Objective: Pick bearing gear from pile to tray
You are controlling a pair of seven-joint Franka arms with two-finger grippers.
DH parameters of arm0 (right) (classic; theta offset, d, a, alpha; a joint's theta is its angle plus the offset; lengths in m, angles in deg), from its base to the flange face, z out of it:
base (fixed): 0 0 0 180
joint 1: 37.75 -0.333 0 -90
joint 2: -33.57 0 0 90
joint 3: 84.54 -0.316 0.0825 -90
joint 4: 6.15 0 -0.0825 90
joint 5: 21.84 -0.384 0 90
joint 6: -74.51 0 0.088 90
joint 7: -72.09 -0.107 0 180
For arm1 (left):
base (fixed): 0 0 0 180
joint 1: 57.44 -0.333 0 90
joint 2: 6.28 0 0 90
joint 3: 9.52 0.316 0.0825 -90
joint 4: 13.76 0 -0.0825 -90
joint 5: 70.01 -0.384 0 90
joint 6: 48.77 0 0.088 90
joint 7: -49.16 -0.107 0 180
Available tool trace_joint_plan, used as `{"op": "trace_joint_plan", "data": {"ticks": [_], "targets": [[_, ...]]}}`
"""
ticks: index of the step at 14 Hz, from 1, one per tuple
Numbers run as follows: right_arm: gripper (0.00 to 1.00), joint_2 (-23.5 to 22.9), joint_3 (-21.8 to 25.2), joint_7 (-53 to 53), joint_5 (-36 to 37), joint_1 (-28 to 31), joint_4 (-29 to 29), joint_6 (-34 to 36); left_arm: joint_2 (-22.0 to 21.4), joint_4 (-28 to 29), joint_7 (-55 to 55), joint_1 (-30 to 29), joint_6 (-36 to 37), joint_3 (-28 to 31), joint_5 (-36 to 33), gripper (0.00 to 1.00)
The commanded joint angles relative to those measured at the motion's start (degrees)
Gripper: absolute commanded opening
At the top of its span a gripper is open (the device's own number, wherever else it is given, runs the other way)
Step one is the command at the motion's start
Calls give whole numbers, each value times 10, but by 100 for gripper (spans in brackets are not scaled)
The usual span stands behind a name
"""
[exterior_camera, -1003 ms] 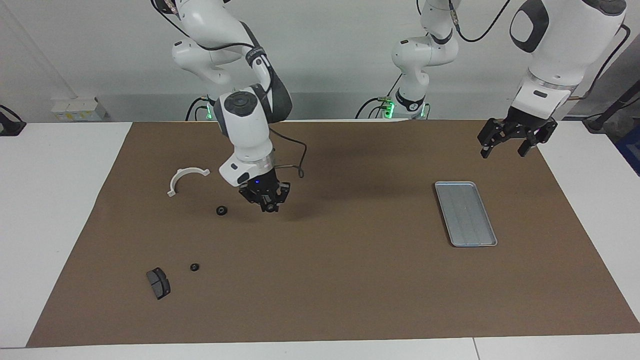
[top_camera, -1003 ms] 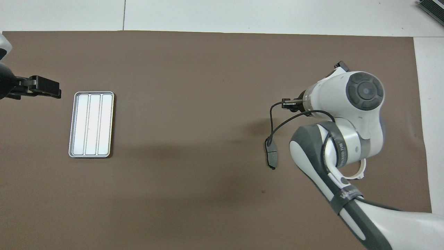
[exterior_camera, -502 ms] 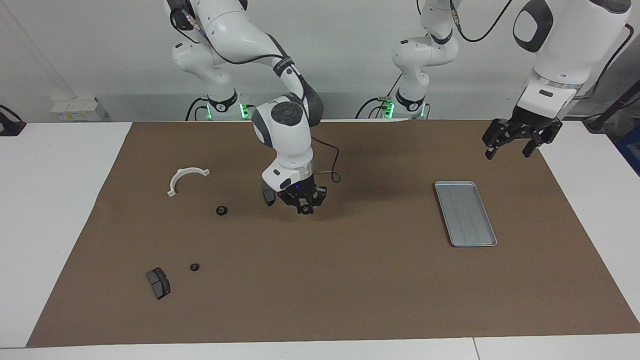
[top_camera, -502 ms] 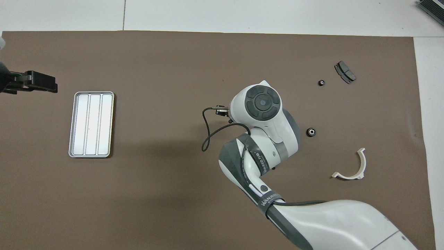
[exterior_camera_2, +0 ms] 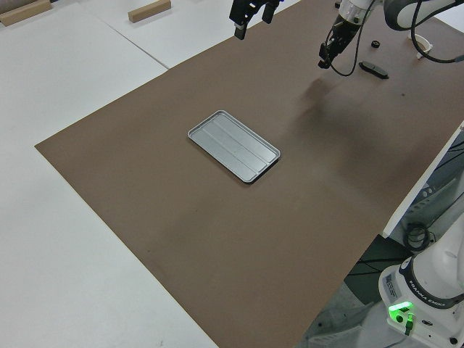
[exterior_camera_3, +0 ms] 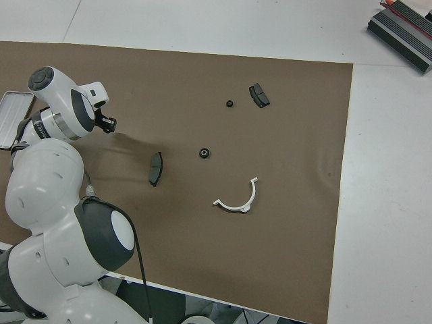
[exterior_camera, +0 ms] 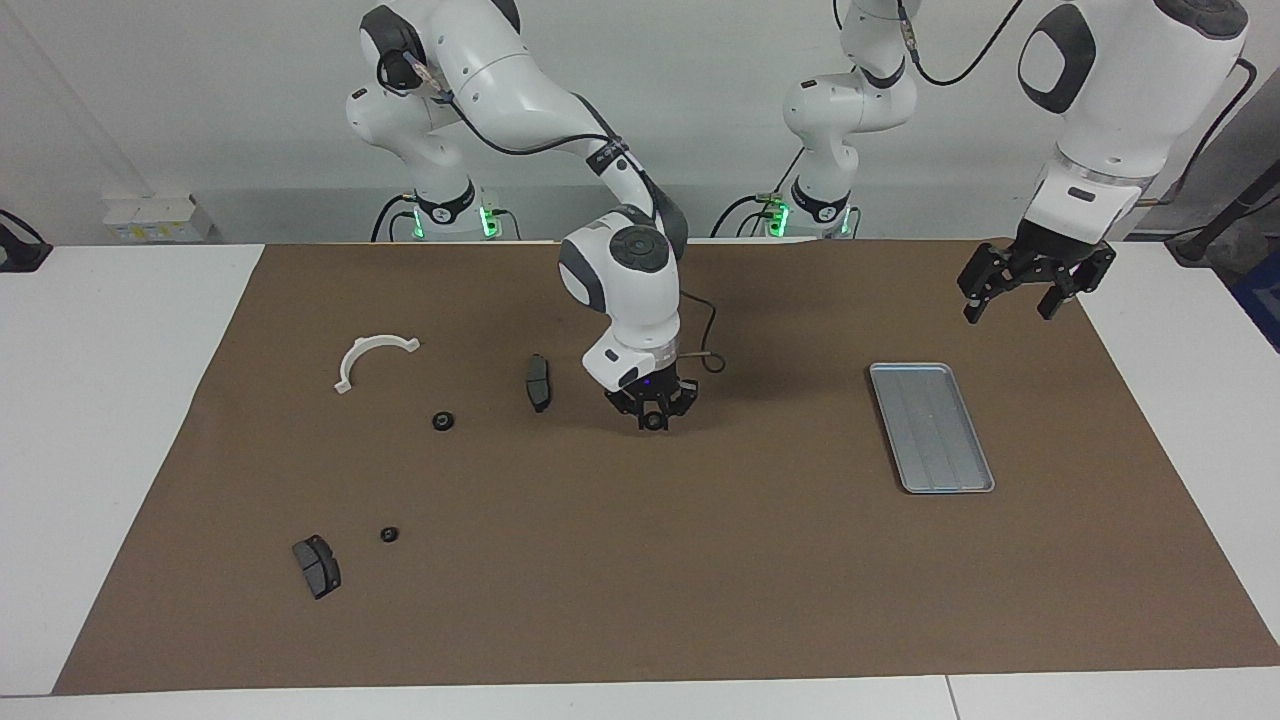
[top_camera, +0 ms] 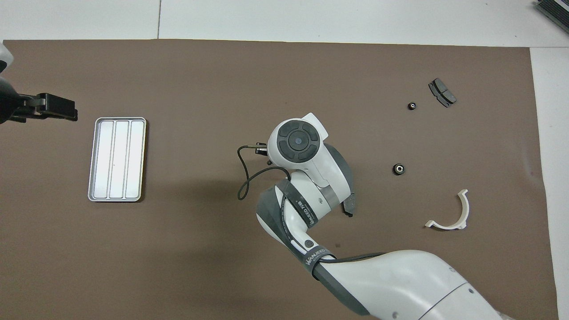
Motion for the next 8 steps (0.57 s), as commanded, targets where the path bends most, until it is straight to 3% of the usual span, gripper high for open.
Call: {"op": "trace_joint_plan", "data": {"ticks": [1, 2, 4, 5, 6, 8], "targets": [[0, 6, 0, -26, 12, -11, -28, 0, -32, 42, -2, -1, -22, 0, 3, 100], [1, 12, 0, -28, 12, -17, -41, -2, -32, 44, -1, 0, -23, 0, 3, 100], [33, 14, 0, -31, 12, -18, -44, 1, -32, 50, 2, 2, -35, -3, 3, 100], [64, 15, 0, -29, 12, -17, -43, 1, -32, 57, 23, 10, -39, -4, 3, 100], [88, 22, 0, -25, 12, -11, -41, 1, -28, 63, 52, 21, -58, -4, 3, 100], [100, 61, 1, -8, 12, 12, -48, 11, -20, 73, 98, 49, -87, -4, 3, 100]]}}
